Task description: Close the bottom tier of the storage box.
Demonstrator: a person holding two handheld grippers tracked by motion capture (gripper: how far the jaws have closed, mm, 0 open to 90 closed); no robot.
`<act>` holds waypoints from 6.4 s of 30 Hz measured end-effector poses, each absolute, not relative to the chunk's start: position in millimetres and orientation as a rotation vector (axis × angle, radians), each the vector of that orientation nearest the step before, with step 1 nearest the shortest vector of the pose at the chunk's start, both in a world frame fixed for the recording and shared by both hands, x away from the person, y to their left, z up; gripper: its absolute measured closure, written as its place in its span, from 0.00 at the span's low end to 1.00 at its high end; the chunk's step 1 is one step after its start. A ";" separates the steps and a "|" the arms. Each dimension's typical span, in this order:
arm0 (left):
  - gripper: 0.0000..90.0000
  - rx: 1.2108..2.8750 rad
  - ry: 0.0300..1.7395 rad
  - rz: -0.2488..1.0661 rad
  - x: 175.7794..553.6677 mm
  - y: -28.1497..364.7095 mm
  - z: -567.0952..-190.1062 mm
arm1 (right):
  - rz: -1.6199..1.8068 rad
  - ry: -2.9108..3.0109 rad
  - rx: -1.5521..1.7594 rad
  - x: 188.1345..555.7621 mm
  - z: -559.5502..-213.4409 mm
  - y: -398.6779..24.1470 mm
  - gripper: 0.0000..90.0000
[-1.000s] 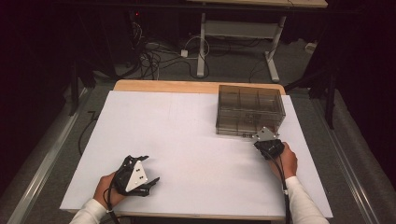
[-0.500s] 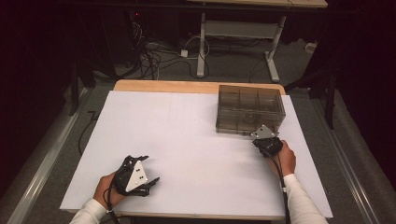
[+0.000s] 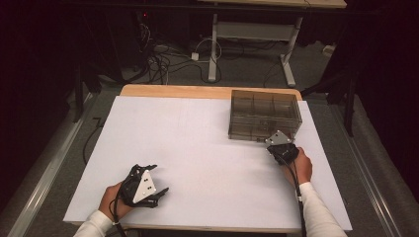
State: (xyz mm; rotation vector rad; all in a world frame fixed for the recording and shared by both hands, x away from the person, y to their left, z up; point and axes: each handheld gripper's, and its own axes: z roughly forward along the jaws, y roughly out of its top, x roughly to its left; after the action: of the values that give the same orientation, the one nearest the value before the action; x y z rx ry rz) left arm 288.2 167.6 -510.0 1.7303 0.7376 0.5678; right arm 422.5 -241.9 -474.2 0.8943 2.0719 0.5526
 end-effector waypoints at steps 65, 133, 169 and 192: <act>0.20 1.744 0.735 0.569 288.4 167.0 -511.4 | 0.507 2.052 0.895 437.4 -475.3 -230.9 1.00; 0.20 1.740 0.740 0.582 287.9 168.0 -510.7 | 0.733 1.987 0.989 426.3 -458.8 -242.9 1.00; 0.20 1.741 0.734 0.593 286.7 170.2 -509.2 | 0.973 1.869 0.974 397.6 -426.5 -241.6 0.43; 0.20 1.739 0.729 0.597 285.9 170.4 -509.0 | 1.030 1.834 0.987 395.1 -426.3 -232.2 0.19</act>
State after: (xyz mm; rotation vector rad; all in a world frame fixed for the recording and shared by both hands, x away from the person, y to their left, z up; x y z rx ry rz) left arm 285.9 170.4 -509.0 1.7389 0.7289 0.5967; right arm 395.1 -232.2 -426.3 0.9873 1.8342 1.0304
